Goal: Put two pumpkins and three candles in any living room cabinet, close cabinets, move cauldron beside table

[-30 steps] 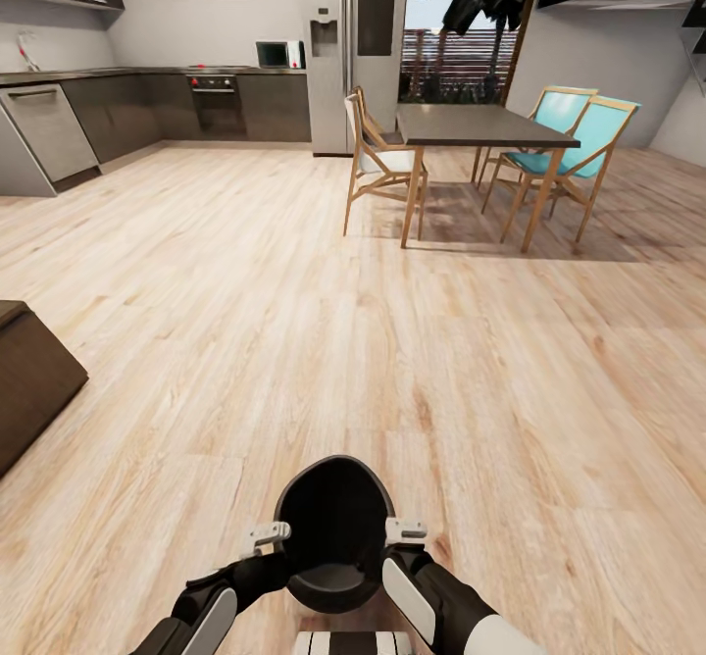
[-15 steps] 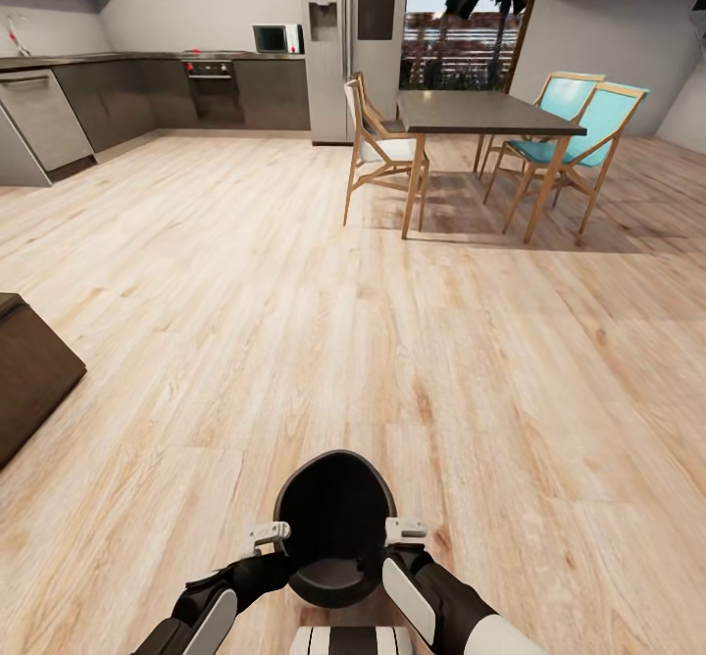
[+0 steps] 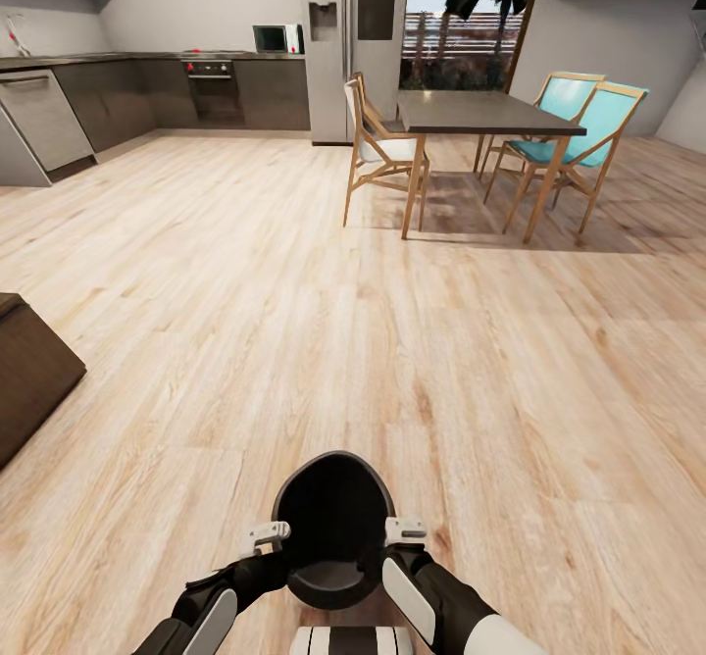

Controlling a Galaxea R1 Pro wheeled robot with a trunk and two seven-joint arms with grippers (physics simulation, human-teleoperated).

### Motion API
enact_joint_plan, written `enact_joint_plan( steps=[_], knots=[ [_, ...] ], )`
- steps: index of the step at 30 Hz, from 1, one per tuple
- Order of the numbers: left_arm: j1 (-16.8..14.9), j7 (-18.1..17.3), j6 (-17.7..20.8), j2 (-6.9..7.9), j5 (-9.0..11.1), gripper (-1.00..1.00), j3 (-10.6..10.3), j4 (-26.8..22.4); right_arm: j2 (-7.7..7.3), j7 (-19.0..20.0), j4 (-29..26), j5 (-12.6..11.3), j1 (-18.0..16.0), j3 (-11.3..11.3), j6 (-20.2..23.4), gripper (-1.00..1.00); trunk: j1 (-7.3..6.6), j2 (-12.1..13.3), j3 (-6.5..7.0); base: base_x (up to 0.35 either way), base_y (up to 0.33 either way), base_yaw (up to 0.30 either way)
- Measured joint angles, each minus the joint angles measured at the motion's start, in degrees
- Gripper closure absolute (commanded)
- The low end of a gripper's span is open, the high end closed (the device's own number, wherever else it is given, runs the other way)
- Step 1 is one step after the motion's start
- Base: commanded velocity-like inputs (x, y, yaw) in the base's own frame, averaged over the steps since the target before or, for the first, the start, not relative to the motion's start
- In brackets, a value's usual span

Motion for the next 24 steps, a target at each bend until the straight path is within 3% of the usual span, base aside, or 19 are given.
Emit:
enact_joint_plan(
  steps=[6, 7, 24],
  knots=[
    [-0.03, 0.04, 0.04, 0.01, -0.52, 1.0, 0.11, -0.01, 0.0, -0.05, 0.02, 0.06, 0.02, 0.01, 0.05, -1.0, 0.0, 0.0, 0.0, 0.0, 0.0, 0.0],
    [-0.03, 0.02, 0.03, 0.01, -0.43, 1.0, 0.11, 0.0, 0.0, -0.05, 0.02, 0.05, 0.01, 0.01, 0.05, 1.0, 0.0, 0.0, 0.0, 0.0, 0.0, 0.0],
    [0.0, -0.05, 0.03, 0.01, -0.03, 1.0, 0.08, 0.01, 0.0, -0.1, 0.03, 1.05, -0.01, -0.25, 0.23, 1.0, -0.01, 0.0, 0.0, 0.0, 0.0, 0.0]
  ],
)
